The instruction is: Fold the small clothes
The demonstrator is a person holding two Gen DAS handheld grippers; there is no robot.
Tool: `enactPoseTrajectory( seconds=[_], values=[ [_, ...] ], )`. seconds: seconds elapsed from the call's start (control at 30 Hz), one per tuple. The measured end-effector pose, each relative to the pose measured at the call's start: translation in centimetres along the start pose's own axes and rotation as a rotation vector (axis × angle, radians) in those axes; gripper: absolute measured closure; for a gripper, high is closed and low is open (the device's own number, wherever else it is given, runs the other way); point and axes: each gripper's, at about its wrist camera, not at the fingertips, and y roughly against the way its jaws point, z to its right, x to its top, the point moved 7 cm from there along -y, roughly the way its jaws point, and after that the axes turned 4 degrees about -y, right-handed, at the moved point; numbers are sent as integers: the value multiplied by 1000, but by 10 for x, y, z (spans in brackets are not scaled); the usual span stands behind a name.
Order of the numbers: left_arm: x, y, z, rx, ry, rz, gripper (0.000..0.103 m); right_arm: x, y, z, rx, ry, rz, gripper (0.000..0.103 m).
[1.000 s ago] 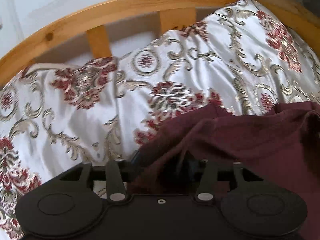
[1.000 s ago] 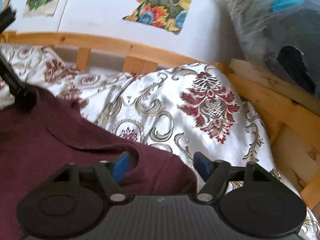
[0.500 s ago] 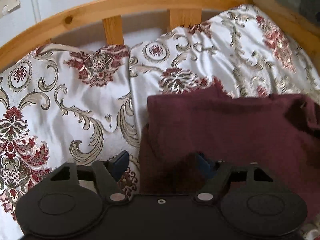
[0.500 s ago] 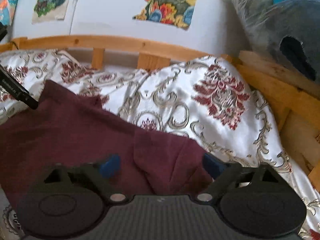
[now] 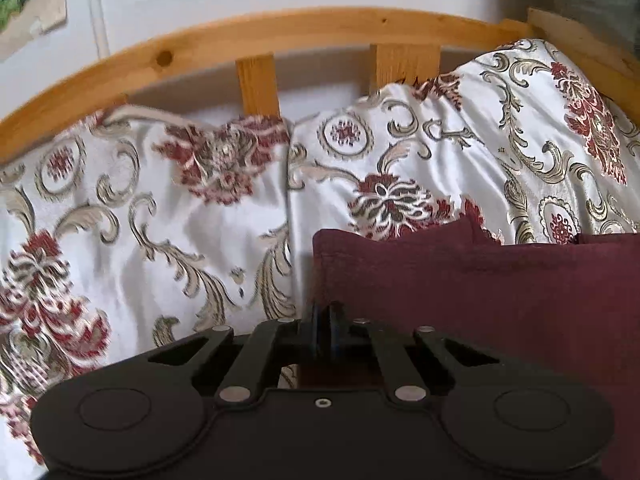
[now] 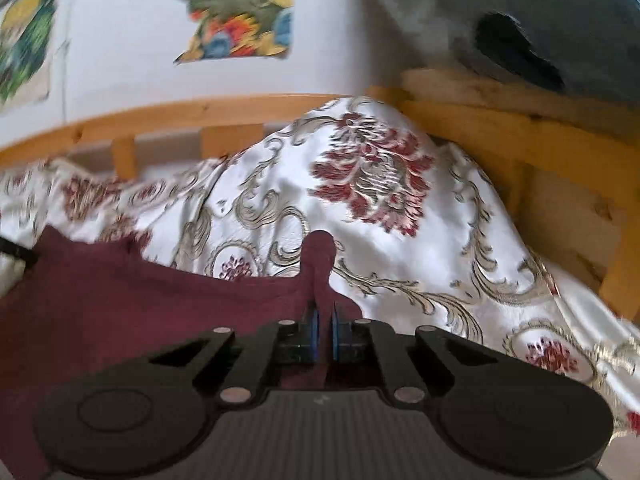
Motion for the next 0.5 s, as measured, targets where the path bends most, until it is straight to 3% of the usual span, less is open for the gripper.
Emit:
enactPoseTrajectory(
  seconds=[0.23, 0.37, 0.47, 0.5],
  values=[
    [-5, -10, 6, 32, -64, -37, 97, -7, -5, 8, -7, -57, -49, 95],
    [-11, -15, 4, 33, -29, -56, 95, -9, -6, 13, -22, -64, -54, 94],
    [-13, -18, 1, 48, 5, -102, 82, -6, -2, 12, -26, -58, -37, 88],
    [-13, -16, 0, 52, 5, -101, 74, -5, 1, 11, -30, -46, -26, 79]
  ],
)
